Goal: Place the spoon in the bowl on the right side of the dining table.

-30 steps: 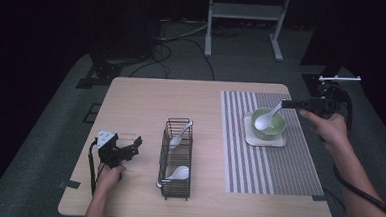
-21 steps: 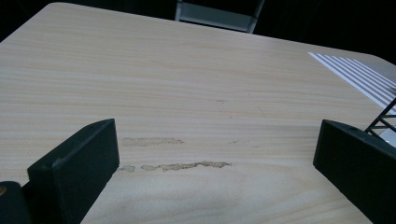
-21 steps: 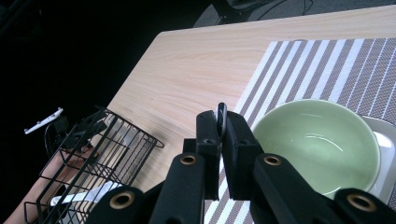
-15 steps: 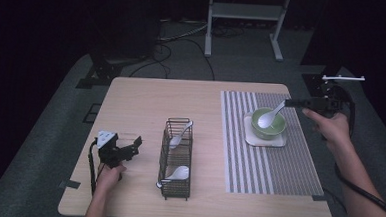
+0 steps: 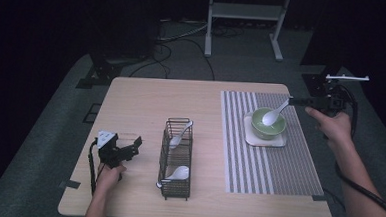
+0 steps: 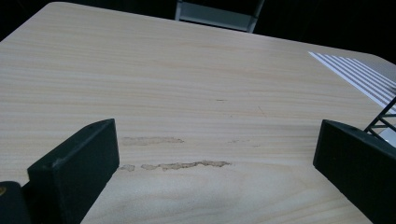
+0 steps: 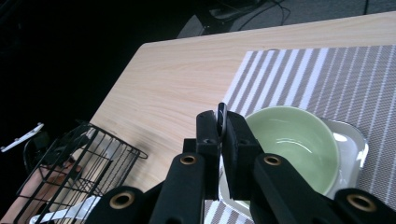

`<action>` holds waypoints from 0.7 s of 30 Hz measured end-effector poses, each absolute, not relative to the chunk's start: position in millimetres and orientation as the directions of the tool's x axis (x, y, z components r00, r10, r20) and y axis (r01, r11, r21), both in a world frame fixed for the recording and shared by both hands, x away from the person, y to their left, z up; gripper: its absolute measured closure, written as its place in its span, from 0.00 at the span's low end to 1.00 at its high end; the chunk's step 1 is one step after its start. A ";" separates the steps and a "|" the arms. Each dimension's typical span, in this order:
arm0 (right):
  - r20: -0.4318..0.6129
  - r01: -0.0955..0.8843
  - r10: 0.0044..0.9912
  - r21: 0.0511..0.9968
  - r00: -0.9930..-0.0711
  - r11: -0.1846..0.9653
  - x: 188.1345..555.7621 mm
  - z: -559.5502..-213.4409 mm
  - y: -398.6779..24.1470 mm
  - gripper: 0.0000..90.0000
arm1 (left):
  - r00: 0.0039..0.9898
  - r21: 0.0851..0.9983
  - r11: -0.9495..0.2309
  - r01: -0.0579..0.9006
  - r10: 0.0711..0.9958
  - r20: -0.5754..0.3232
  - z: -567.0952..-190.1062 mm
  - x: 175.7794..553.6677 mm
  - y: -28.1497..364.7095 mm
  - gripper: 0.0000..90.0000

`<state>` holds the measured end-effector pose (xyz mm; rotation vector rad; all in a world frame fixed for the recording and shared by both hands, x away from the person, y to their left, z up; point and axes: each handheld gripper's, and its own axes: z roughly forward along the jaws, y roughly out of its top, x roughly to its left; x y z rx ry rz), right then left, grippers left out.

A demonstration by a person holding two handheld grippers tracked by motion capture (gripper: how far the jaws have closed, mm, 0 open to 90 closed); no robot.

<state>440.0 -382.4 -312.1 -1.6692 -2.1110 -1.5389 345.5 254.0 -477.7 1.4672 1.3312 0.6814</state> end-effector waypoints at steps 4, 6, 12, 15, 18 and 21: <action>0.558 0.758 0.727 0.647 -0.399 -0.081 441.6 -316.4 -385.0 0.95 | 0.236 0.916 0.105 0.387 0.949 -0.208 -477.7 345.6 254.0 0.00; 0.556 0.761 0.734 0.643 -0.391 -0.082 442.6 -319.8 -385.6 0.95 | 0.236 0.916 0.105 0.386 0.949 -0.208 -477.7 345.5 253.9 0.00; 0.558 0.771 0.741 0.631 -0.373 -0.087 445.2 -330.0 -386.1 0.95 | 0.236 0.917 0.105 0.386 0.949 -0.208 -477.7 345.5 254.0 0.00; 0.556 0.772 0.744 0.629 -0.370 -0.086 446.4 -333.2 -385.8 0.95 | 0.236 0.916 0.104 0.386 0.949 -0.207 -477.7 345.5 253.9 0.00; 0.556 0.775 0.747 0.626 -0.366 -0.086 447.8 -336.6 -385.5 0.95 | 0.236 0.916 0.104 0.386 0.949 -0.207 -477.7 345.4 253.9 0.00; 0.555 0.779 0.750 0.621 -0.361 -0.084 449.4 -340.2 -384.6 0.95 | 0.236 0.916 0.105 0.386 0.949 -0.208 -477.7 345.5 254.1 0.00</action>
